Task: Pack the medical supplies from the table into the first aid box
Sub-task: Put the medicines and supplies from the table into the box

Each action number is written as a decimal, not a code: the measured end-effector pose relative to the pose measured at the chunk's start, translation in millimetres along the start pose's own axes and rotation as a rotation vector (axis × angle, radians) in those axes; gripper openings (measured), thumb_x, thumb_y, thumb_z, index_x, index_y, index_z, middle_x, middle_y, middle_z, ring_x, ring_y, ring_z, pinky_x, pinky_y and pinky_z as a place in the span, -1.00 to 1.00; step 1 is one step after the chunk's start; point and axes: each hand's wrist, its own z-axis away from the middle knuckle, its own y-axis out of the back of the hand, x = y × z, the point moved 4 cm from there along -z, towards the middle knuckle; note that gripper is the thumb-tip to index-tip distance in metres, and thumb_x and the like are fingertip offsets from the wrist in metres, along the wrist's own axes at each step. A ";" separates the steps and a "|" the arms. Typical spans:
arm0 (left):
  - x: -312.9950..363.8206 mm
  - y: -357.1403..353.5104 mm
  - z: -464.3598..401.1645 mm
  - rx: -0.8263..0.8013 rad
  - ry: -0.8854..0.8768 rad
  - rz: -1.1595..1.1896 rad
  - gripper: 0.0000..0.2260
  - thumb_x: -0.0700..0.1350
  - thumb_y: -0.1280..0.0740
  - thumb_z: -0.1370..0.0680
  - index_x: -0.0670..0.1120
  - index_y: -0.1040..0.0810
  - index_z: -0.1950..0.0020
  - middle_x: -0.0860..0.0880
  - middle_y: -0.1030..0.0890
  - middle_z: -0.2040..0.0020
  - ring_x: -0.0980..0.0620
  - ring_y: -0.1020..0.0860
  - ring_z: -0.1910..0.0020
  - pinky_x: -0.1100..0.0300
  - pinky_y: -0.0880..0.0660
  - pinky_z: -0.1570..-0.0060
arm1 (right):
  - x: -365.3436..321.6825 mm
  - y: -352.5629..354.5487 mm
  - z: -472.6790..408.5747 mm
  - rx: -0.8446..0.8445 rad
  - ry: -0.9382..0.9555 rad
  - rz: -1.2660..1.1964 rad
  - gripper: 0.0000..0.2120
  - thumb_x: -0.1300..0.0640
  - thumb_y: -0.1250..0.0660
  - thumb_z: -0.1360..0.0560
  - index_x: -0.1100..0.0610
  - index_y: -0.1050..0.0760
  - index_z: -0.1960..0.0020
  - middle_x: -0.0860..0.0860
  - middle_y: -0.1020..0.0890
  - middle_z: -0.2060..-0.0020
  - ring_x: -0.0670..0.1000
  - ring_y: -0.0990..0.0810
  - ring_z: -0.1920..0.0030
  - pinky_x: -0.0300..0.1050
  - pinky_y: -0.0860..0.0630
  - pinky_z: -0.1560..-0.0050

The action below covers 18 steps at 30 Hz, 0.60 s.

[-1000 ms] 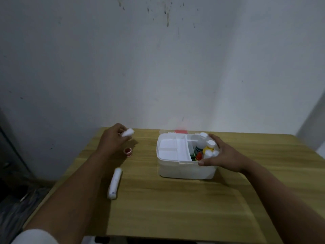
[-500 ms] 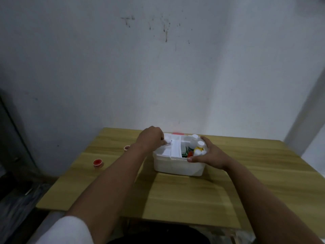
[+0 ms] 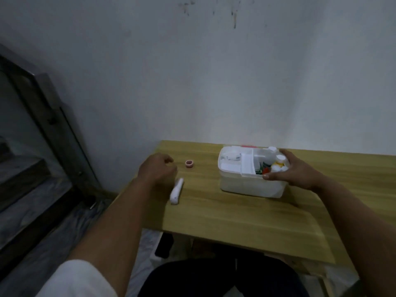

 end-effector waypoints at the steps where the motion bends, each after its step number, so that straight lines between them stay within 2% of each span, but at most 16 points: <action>1: -15.5 0.1 8.2 -0.011 0.029 -0.015 -0.57 0.16 -0.40 -0.44 0.04 -0.69 -0.26 0.01 -0.66 -0.24 -0.04 -0.62 -0.19 0.05 -0.54 -0.17 | -1.0 -0.6 -0.3 0.003 0.002 -0.007 -0.10 0.10 -0.67 -0.29 -0.09 -0.27 -0.48 -0.15 -0.56 -0.13 -0.13 -0.58 -0.05 -0.21 -0.51 0.10; 3: -35.9 -2.9 17.8 -0.025 0.037 -0.019 -0.58 0.14 -0.44 -0.47 0.00 -0.70 -0.27 -0.03 -0.66 -0.25 -0.06 -0.62 -0.20 0.09 -0.53 -0.16 | 1.0 -0.3 0.1 0.018 -0.006 -0.015 -0.11 0.11 -0.66 -0.31 -0.10 -0.26 -0.49 -0.09 -0.55 -0.15 -0.07 -0.58 -0.06 -0.16 -0.51 0.13; 4: -41.8 -5.4 20.2 -0.019 0.029 -0.010 -0.62 0.10 -0.45 -0.51 -0.03 -0.71 -0.26 -0.06 -0.67 -0.24 -0.07 -0.62 -0.19 0.12 -0.52 -0.14 | 2.4 -0.5 0.1 0.021 -0.009 -0.023 -0.13 0.11 -0.66 -0.31 -0.12 -0.27 -0.48 -0.09 -0.55 -0.15 -0.10 -0.58 -0.05 -0.15 -0.51 0.14; 8: -41.7 -11.5 21.2 0.076 -0.010 0.007 -0.74 -0.03 -0.43 -0.58 -0.13 -0.73 -0.20 -0.12 -0.68 -0.17 -0.10 -0.62 -0.13 0.10 -0.51 -0.11 | 0.3 -0.5 1.3 0.054 -0.006 -0.026 -0.22 0.17 -0.63 -0.35 -0.18 -0.26 -0.37 -0.25 -0.52 -0.04 -0.22 -0.52 0.04 -0.21 -0.46 0.19; 11: -29.8 -17.8 14.7 0.124 -0.013 0.015 -0.75 -0.02 -0.47 -0.53 -0.07 -0.70 -0.17 -0.08 -0.71 -0.10 -0.09 -0.64 -0.06 0.07 -0.57 -0.03 | 2.2 -0.4 0.7 0.045 -0.018 -0.027 -0.19 0.13 -0.66 -0.31 -0.17 -0.29 -0.39 -0.24 -0.55 -0.09 -0.20 -0.56 0.00 -0.19 -0.49 0.18; 13: -22.5 -26.1 7.0 0.131 -0.020 0.001 -0.78 0.01 -0.48 -0.51 -0.02 -0.72 -0.11 -0.05 -0.72 -0.05 -0.07 -0.64 -0.01 0.10 -0.56 0.05 | 5.1 0.6 -0.1 0.039 -0.016 -0.023 -0.13 0.06 -0.69 -0.25 -0.12 -0.33 -0.44 -0.18 -0.60 -0.15 -0.16 -0.60 -0.06 -0.16 -0.54 0.13; 18: -9.0 -48.8 -8.9 0.115 -0.119 0.055 -0.84 -0.02 -0.47 -0.53 -0.08 -0.78 0.04 -0.05 -0.75 0.07 -0.06 -0.67 0.06 0.08 -0.55 0.08 | 6.3 1.4 -0.7 0.004 -0.004 -0.017 0.09 -0.11 -0.74 -0.10 -0.10 -0.29 -0.51 -0.15 -0.61 -0.22 -0.08 -0.63 -0.16 -0.04 -0.61 -0.13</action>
